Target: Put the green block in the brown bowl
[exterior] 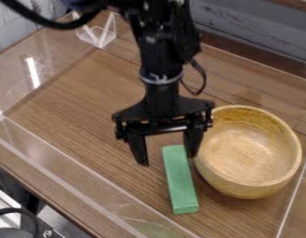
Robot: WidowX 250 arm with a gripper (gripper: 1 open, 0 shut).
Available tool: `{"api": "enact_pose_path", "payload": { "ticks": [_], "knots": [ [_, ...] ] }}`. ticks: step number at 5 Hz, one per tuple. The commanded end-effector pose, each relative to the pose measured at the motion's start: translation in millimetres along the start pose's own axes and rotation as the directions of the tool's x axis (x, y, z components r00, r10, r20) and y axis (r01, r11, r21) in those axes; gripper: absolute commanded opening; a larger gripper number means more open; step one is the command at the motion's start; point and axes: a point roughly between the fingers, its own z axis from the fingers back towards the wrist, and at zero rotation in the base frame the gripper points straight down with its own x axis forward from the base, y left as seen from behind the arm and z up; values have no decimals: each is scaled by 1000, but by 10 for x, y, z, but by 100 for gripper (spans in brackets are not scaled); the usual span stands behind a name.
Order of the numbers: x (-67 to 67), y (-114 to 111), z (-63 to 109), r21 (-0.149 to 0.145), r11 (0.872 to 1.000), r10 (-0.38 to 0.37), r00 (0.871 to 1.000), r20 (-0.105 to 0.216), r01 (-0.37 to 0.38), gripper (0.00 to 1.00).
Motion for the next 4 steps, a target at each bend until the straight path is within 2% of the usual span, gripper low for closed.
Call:
{"api": "enact_pose_path", "payload": {
  "ticks": [1,2,4],
  "knots": [
    [-24,-42,-42,-76,995,74,997,36,-71,100],
    [-39,-37,-207,-104,981,168,985,31,-164,100],
    [45,-78,-347,-120,974,196,980,31,-191,100]
  ]
}}
